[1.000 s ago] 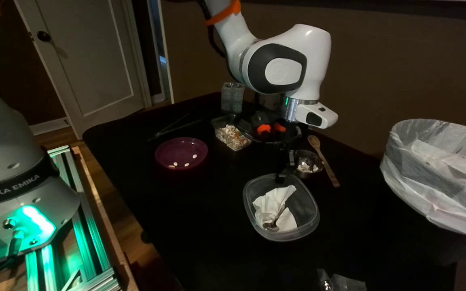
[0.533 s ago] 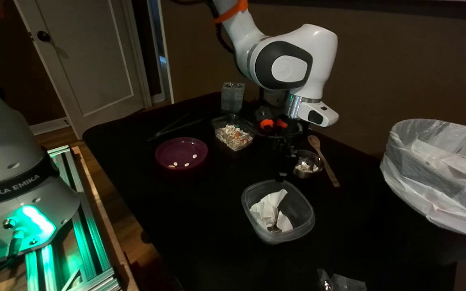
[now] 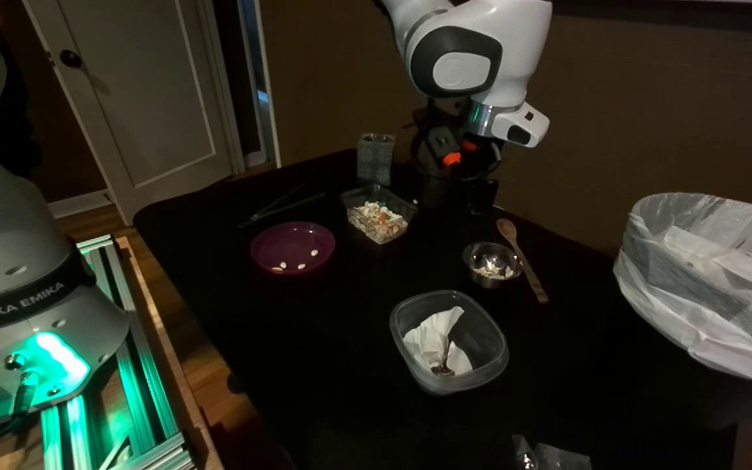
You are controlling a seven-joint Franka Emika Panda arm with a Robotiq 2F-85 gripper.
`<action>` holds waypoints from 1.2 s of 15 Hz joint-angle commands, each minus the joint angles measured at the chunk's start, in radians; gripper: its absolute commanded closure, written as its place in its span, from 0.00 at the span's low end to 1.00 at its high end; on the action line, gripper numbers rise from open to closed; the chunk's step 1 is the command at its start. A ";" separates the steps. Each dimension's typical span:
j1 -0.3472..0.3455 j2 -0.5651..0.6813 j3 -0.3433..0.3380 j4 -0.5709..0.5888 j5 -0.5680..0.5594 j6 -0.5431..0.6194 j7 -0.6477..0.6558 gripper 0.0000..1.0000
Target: Place the small silver bowl on the purple lid
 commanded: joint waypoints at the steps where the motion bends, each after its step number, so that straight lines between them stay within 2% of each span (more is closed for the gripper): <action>1: -0.105 0.033 0.103 0.071 0.231 -0.001 -0.222 0.00; 4: -0.161 0.047 0.154 0.102 0.449 -0.047 -0.371 0.00; 5: -0.092 0.019 0.087 0.069 0.358 -0.016 -0.291 0.00; 7: -0.109 0.026 0.097 0.081 0.430 -0.033 -0.349 0.00; 13: -0.111 0.032 0.103 0.090 0.443 -0.036 -0.355 0.00; 15: -0.082 0.034 0.061 0.078 0.386 0.023 -0.314 0.00; 18: -0.076 0.053 0.010 0.074 0.369 0.070 -0.278 0.00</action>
